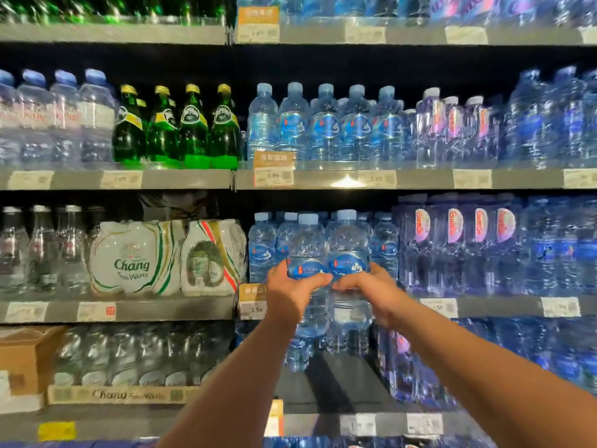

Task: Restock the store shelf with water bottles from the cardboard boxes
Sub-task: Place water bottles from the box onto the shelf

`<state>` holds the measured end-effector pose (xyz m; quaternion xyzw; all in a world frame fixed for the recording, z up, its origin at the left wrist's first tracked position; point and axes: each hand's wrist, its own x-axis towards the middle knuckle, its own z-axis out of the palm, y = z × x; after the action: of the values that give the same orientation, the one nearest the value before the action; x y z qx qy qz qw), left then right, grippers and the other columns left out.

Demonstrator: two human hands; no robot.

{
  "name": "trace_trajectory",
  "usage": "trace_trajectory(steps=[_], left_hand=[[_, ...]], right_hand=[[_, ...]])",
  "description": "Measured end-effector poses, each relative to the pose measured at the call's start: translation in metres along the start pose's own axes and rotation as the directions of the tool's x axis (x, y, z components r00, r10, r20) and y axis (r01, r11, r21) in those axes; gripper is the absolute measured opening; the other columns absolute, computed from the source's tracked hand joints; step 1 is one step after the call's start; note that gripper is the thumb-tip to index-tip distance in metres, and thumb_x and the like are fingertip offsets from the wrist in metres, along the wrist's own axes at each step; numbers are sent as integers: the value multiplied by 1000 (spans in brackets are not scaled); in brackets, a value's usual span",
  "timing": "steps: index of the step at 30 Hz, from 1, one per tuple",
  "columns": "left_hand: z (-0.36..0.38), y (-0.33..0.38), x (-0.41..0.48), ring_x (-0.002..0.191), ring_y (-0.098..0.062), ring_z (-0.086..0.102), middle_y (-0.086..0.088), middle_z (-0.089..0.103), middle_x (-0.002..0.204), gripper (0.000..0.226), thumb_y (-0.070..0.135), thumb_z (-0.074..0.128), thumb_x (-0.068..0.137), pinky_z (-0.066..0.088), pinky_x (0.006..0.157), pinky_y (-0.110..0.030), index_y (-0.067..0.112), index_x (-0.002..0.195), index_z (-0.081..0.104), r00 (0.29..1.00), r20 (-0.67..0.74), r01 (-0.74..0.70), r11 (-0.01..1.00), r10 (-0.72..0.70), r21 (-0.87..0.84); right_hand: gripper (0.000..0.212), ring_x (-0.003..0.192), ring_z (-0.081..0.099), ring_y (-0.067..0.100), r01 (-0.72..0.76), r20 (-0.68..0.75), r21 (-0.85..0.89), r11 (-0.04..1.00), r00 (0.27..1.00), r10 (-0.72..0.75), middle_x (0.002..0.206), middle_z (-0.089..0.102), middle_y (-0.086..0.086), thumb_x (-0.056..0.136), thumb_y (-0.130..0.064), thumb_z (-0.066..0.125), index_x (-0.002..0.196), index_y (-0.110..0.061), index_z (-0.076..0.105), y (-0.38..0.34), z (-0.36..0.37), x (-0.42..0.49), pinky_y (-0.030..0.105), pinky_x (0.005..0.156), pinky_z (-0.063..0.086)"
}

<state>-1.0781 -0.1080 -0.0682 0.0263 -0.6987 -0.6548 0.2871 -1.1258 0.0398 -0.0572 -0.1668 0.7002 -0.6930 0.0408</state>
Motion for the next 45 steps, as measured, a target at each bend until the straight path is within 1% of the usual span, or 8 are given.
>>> trace_trajectory(steps=[4,10,16,21,28,33,38,45], left_hand=[[31,-2,29,127,-29,45,-6,45,142,100,37,88,55,36,107,-46,9,140,42,994,-89,68,994,-60,85],[46,-13,61,84,-18,67,-3,71,87,57,49,86,53,56,81,-40,18,96,65,983,-152,-59,967,98,246],[57,-26,103,133,-19,40,-5,44,145,99,43,85,62,30,107,-26,7,142,40,982,-169,-6,912,82,410],[64,-38,126,126,-23,49,-8,49,141,99,50,79,66,41,94,-26,11,145,35,983,-158,5,838,97,546],[68,-56,139,123,-23,52,-8,53,137,97,52,78,68,44,88,-27,9,144,35,979,-178,32,788,99,615],[70,-59,140,124,-25,49,-12,42,141,95,55,75,70,45,91,-33,12,144,35,969,-212,46,751,127,659],[74,-62,135,113,-22,54,-8,48,132,87,51,77,68,37,77,-25,17,139,40,949,-261,37,757,178,652],[77,-55,123,91,-23,65,-4,66,104,68,40,75,74,54,75,-35,19,131,45,933,-324,80,790,155,608]], right_hand=[[116,113,55,28,2,13,-26,1000,1000,-2,133,51,16,60,-13,81,150,-12,8,3,-25,45,36,86,40],[110,123,45,29,39,-64,-102,994,997,-46,147,35,12,60,-15,82,149,-11,17,4,-39,92,41,93,39],[111,129,41,32,45,-146,-177,983,987,-71,148,36,13,58,-19,86,148,-8,21,13,-36,130,42,97,38],[98,96,48,23,51,-174,-230,972,980,-92,99,52,-1,59,-14,85,140,-8,30,21,-35,153,36,77,39],[96,104,45,21,63,-176,-263,963,978,-112,138,45,11,61,-10,84,142,-5,32,39,-32,169,33,79,38],[82,100,56,21,78,-230,-306,949,961,-153,121,58,6,59,-21,86,130,-9,47,47,-29,169,35,79,46],[64,70,47,12,76,-269,-301,951,950,-161,93,53,5,60,-21,88,109,-9,49,49,-30,164,37,67,46],[75,92,54,21,46,-234,-355,934,963,-136,120,56,11,69,-22,83,131,-3,47,44,-30,155,37,87,48]])
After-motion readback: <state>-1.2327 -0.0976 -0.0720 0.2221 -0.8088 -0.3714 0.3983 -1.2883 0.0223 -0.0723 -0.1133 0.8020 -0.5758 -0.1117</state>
